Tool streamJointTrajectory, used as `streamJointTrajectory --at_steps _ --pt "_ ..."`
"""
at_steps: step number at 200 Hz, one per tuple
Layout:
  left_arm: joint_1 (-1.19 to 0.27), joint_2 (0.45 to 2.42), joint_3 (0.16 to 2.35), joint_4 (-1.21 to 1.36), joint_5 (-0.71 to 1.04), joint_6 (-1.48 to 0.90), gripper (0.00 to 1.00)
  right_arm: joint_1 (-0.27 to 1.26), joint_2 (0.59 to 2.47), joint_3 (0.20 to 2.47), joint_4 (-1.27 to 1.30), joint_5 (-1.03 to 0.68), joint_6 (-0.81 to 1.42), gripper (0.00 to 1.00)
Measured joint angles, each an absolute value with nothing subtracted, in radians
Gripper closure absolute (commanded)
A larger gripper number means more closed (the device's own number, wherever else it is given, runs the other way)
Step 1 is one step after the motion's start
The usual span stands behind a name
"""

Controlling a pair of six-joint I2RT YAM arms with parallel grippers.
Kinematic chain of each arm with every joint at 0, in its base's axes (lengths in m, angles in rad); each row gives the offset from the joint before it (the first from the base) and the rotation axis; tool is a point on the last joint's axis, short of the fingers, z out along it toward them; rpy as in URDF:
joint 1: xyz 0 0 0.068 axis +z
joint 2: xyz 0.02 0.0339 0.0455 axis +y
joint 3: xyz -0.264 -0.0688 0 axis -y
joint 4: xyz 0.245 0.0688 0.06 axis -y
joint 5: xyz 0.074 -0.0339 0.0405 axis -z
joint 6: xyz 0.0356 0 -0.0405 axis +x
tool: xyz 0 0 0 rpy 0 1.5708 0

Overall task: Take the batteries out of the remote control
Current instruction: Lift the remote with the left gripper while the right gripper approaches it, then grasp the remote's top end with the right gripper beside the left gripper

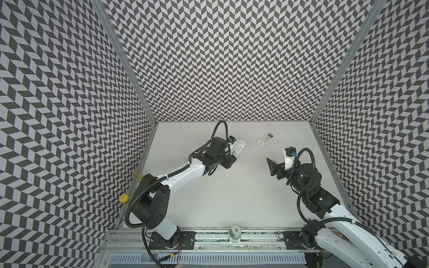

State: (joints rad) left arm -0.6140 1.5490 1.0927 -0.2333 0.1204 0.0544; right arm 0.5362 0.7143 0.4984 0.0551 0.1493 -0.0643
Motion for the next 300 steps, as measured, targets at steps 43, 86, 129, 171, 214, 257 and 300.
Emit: streamJointTrajectory --at_steps 43,86,129,171,214,257,300 --pt "-0.519 1.413 1.037 -0.268 0.268 0.144 0.63 0.600 0.649 0.401 0.163 0.150 -0.240 0.16" --pt "-0.440 1.351 1.023 -0.341 0.374 0.255 0.63 0.660 0.702 0.441 0.168 0.168 -0.476 0.16" --pt "-0.443 1.327 0.987 -0.416 0.414 0.365 0.66 0.810 0.720 0.439 0.214 0.196 -0.848 0.16" --pt "-0.451 1.320 0.962 -0.455 0.471 0.418 0.66 0.931 0.814 0.399 0.322 0.266 -1.173 0.16" --pt "-0.469 1.314 0.962 -0.473 0.509 0.453 0.66 0.962 0.930 0.375 0.420 0.304 -1.354 0.16" --pt "-0.498 1.314 0.947 -0.498 0.551 0.494 0.67 0.966 1.005 0.374 0.496 0.318 -1.412 0.21" --pt "-0.514 1.314 0.929 -0.503 0.585 0.501 0.66 0.967 1.121 0.406 0.508 0.334 -1.416 0.34"
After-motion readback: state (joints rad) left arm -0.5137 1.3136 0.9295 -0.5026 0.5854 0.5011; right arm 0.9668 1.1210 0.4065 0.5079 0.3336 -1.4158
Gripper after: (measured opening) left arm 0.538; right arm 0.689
